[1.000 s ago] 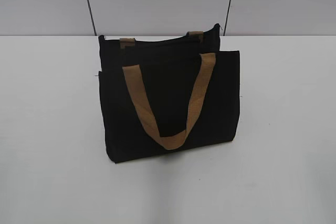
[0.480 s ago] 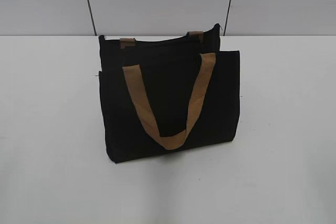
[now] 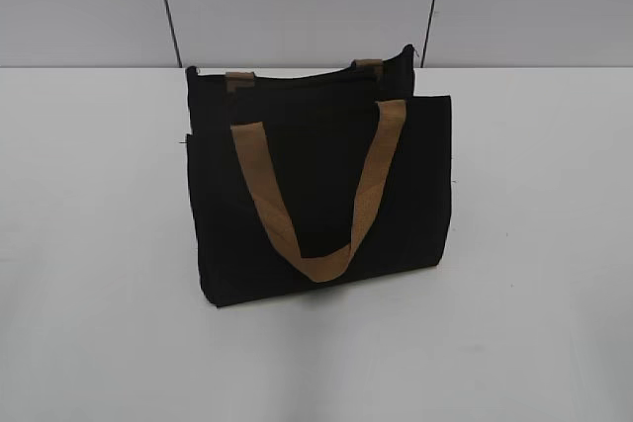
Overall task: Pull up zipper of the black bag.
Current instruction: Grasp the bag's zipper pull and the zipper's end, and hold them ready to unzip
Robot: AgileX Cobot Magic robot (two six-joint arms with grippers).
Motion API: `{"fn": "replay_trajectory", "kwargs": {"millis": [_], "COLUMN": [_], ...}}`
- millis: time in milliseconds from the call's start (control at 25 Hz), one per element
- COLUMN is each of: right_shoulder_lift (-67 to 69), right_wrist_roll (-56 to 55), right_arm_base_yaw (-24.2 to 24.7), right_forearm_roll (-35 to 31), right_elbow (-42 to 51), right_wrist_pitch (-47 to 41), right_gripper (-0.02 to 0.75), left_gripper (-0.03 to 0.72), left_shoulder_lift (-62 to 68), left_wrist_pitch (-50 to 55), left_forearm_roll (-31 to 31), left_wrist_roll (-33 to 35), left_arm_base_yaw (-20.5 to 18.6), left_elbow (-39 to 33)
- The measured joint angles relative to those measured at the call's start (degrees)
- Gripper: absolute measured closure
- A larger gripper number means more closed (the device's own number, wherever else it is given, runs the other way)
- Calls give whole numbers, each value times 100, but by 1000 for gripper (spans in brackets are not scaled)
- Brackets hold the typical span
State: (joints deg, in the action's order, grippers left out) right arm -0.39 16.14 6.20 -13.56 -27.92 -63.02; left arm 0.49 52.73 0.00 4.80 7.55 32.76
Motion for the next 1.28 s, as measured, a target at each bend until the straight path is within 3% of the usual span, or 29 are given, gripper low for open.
{"fn": "replay_trajectory", "kwargs": {"millis": [240,480,760,960,1280], "right_shoulder_lift": [0,0,0,0,0], "right_wrist_roll": [0,0,0,0,0], "right_arm_base_yaw": [0,0,0,0,0], "right_forearm_roll": [0,0,-2,-7,-7], "right_elbow": [0,0,0,0,0], "right_wrist_pitch": [0,0,0,0,0], "right_gripper": [336,336,336,336,336], "left_gripper": [148,153,155,155,155], "left_shoulder_lift": [1101,2677,4961,6582,8523], "left_wrist_pitch": [-1942,-4672,-7623,-9137,-9750], "left_forearm_roll": [634,1046,1524,1633,3346], "left_wrist_roll": [0,-389,-800,-819,-899], "left_arm_base_yaw": [19,339,306,287,-25], "left_elbow": [57,-290,-1047,-1157,-1157]}}
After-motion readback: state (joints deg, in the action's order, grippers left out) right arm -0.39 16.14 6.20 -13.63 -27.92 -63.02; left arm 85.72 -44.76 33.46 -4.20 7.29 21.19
